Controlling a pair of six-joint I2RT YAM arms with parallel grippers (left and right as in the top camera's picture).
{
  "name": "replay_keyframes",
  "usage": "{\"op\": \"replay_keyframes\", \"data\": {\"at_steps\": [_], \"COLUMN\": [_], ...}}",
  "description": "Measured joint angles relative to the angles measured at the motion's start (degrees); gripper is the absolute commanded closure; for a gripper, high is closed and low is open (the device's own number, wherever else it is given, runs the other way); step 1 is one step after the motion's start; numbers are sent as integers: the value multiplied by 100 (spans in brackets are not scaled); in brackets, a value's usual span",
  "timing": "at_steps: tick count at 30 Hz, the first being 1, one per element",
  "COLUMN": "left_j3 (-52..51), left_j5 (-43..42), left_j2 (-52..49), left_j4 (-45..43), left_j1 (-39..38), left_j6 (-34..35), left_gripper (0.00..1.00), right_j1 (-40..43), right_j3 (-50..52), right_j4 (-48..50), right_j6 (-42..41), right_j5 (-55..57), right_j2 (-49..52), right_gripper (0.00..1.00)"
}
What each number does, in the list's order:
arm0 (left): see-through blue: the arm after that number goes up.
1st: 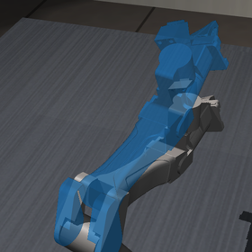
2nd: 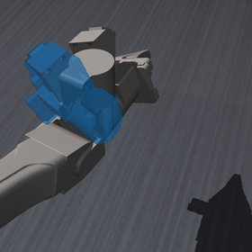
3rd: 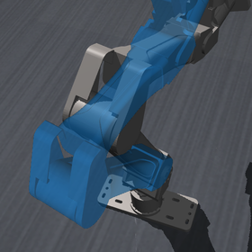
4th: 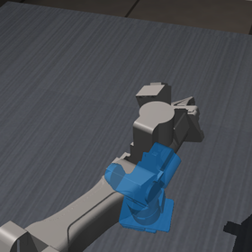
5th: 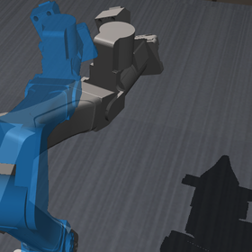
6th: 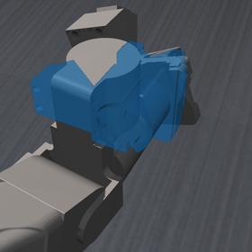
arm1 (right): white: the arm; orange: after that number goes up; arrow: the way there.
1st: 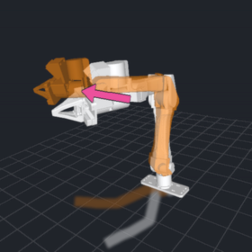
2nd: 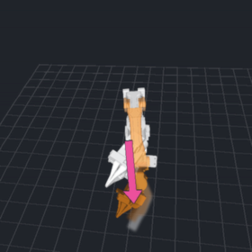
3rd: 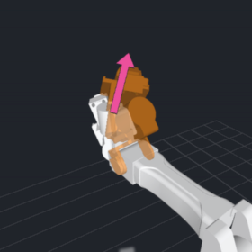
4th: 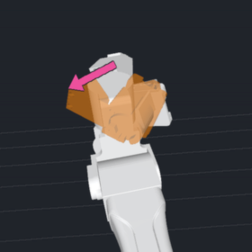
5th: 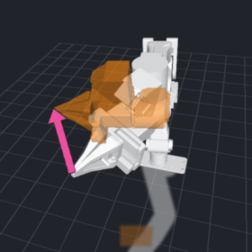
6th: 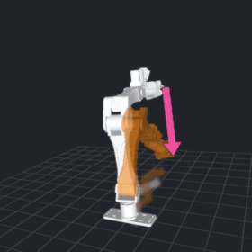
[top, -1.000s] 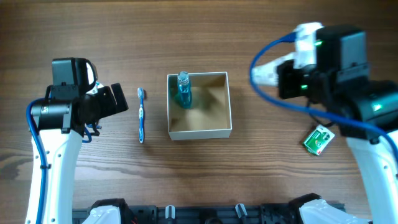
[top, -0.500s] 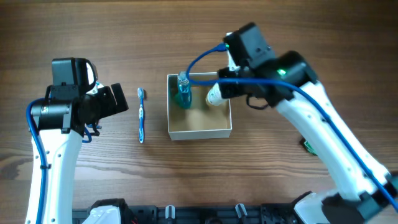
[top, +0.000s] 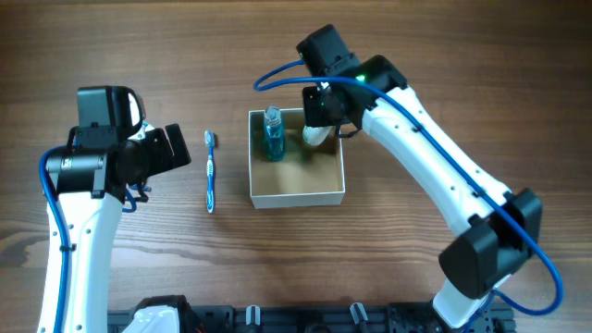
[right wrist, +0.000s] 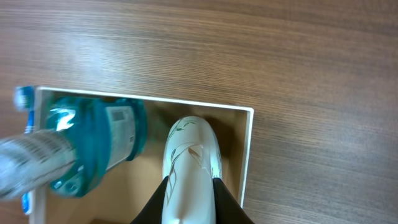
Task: Pack container
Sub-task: 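Lower the tube upright into the box and open the right gripper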
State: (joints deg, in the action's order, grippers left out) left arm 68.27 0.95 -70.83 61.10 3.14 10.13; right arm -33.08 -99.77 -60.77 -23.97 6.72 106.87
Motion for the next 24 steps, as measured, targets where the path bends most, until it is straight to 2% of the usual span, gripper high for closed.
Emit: {"op": "replay_keyframes", "data": {"at_steps": [5,7,9,12,24], "left_j3": [0,0,0,0,0], "left_j5": [0,0,0,-2,-2], "left_j2": [0,0,0,0,0], "left_j4": [0,0,0,0,0], "left_j1": [0,0,0,0,0], "left_j6": [0,0,0,0,0], "left_gripper": [0,0,0,0,0], "right_j1": [0,0,0,0,0], "right_j3": [0,0,-2,-17,-48], "right_j4": [33,46,48,83,125], "right_j6": [-197,-223,-243,-221,-166], "right_j5": [173,203,219,238,238], "right_j2": [186,203,205,205,205], "right_gripper": [96,82,62,52,47]}}
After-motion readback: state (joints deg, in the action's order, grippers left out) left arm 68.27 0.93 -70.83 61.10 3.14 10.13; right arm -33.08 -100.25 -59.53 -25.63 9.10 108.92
